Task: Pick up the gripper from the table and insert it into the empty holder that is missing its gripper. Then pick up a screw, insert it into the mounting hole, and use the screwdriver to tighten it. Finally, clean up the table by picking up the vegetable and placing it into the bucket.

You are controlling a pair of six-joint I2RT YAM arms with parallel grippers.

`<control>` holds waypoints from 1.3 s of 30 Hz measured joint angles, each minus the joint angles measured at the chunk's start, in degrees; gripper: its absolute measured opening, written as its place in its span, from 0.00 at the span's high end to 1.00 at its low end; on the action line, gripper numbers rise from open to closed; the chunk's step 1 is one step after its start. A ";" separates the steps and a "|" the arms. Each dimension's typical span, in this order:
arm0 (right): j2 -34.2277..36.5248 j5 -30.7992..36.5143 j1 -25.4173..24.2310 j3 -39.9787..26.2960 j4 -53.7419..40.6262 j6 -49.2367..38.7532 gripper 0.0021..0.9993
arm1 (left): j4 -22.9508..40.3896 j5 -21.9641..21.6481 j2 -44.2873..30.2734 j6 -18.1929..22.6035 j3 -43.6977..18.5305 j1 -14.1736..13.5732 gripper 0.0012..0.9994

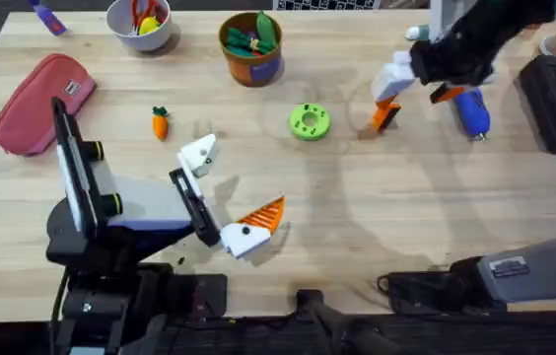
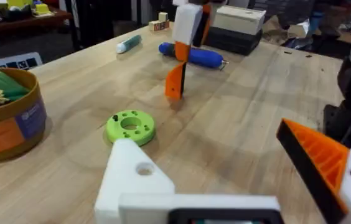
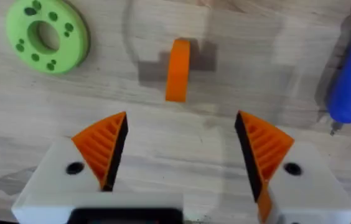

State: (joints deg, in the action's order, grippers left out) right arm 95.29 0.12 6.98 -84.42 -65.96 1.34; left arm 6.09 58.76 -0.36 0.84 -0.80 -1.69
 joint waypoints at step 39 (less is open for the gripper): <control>10.99 0.00 1.27 -0.07 4.92 1.90 0.99 | 0.00 0.00 0.00 0.00 0.00 0.00 0.00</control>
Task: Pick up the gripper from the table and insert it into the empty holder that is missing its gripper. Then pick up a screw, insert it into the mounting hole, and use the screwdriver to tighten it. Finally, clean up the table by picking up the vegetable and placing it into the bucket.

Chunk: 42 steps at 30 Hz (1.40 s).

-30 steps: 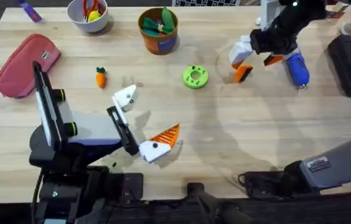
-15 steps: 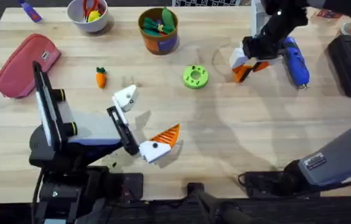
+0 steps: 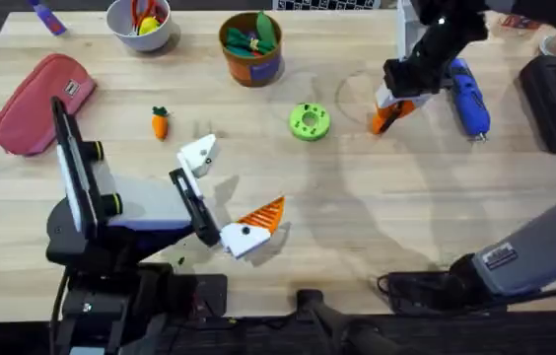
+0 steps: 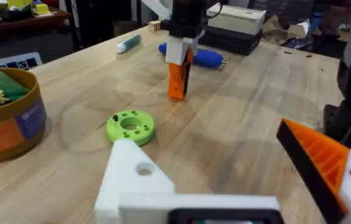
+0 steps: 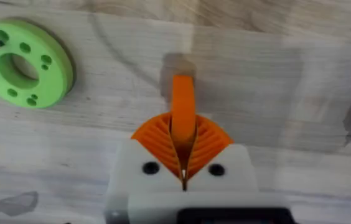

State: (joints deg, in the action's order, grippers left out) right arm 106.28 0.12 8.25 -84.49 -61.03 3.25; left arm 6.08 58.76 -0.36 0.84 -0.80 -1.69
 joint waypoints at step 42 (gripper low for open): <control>-11.31 -86.16 9.43 35.91 60.61 18.30 0.99 | 0.00 0.00 0.00 0.00 0.00 0.00 0.00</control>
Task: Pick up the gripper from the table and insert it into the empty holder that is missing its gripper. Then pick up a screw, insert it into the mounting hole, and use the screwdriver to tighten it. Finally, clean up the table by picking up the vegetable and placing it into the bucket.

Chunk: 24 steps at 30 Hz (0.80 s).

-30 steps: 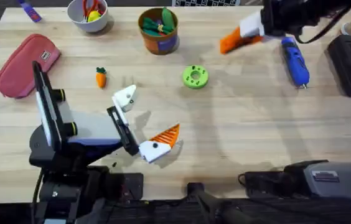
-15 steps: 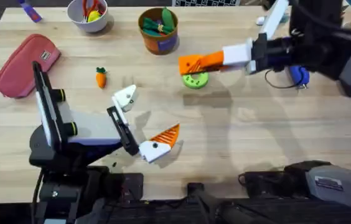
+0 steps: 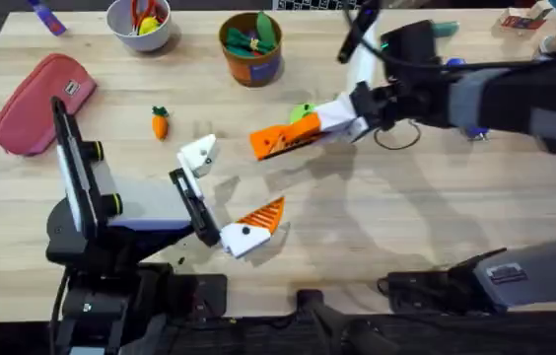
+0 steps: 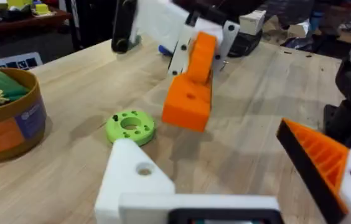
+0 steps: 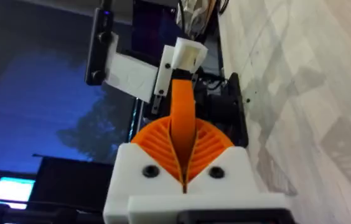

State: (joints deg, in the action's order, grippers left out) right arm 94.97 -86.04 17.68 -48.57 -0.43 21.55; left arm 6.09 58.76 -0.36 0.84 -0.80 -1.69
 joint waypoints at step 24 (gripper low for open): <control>11.92 -1.23 10.33 -10.25 0.06 2.77 0.99 | 0.02 -0.04 0.00 -0.26 0.00 0.00 0.00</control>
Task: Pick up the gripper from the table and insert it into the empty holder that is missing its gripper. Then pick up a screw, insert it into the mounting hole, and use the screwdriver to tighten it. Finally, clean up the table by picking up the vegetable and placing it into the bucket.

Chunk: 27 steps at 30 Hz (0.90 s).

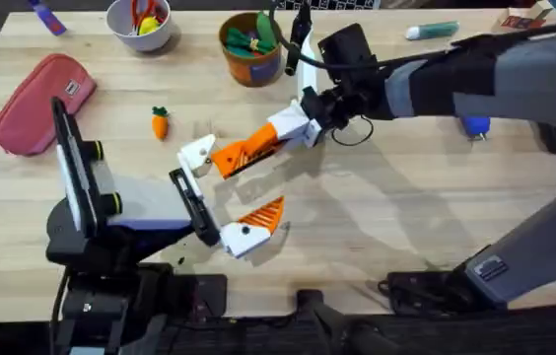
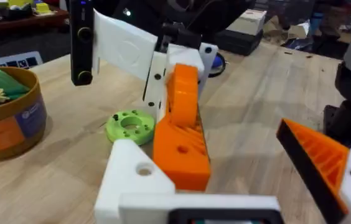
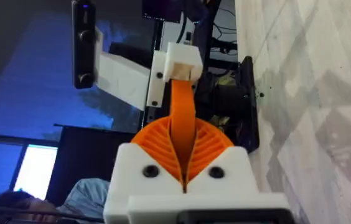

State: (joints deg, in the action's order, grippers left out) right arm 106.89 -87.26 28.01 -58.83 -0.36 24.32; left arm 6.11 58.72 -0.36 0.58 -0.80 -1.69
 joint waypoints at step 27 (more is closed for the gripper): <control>0.00 2.32 2.20 -2.44 0.00 7.29 0.99 | 0.00 0.09 0.00 -0.17 0.00 0.00 0.00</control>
State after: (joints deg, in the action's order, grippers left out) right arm 106.89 -84.95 30.21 -61.27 -0.36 31.61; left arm 6.11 58.81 -0.36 0.40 -0.80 -1.69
